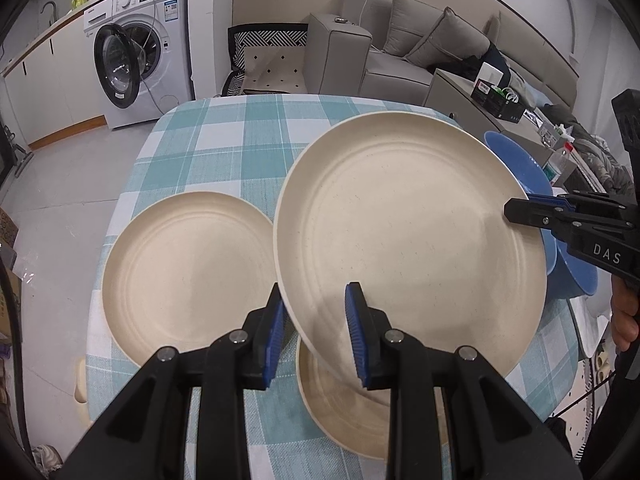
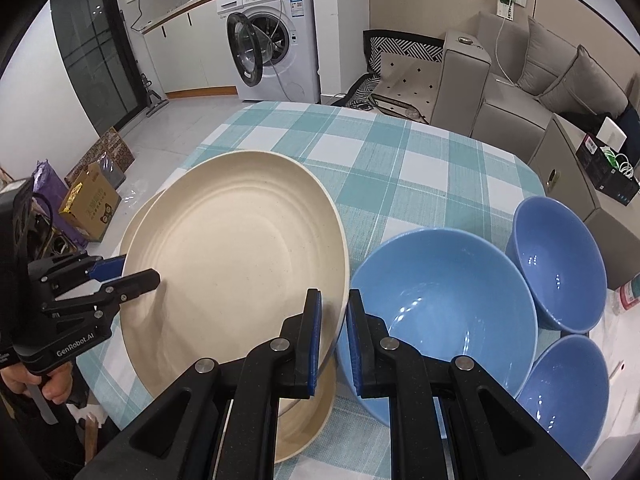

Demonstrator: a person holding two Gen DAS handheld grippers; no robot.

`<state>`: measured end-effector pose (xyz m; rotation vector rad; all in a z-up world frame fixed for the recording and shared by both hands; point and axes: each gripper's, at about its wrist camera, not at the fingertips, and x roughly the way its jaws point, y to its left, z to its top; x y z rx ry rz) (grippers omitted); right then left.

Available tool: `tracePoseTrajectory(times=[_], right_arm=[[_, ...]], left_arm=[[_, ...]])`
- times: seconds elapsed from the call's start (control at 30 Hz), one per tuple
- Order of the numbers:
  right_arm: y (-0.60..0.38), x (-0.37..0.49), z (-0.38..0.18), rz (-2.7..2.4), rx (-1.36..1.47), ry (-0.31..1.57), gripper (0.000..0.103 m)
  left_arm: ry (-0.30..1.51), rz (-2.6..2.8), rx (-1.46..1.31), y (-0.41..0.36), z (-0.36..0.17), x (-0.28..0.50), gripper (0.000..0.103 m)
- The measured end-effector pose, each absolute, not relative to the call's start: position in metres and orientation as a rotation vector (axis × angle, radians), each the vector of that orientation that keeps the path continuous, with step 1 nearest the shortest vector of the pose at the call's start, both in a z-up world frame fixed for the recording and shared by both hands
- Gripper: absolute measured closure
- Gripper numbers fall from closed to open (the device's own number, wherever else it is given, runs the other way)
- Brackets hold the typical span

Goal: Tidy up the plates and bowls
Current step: 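Lift the beige plate with the right gripper and carry it over another plate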

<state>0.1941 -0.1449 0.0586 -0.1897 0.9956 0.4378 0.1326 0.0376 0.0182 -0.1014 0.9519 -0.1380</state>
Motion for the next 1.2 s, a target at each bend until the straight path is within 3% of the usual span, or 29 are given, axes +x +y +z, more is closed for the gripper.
tracePoseTrajectory(times=[1.2], right_arm=[[-0.152, 0.132, -0.01, 0.421, -0.158, 0.97, 0.089]], left_arm=[[1.003, -0.109, -0.059, 0.026, -0.03, 0.096, 0.076]])
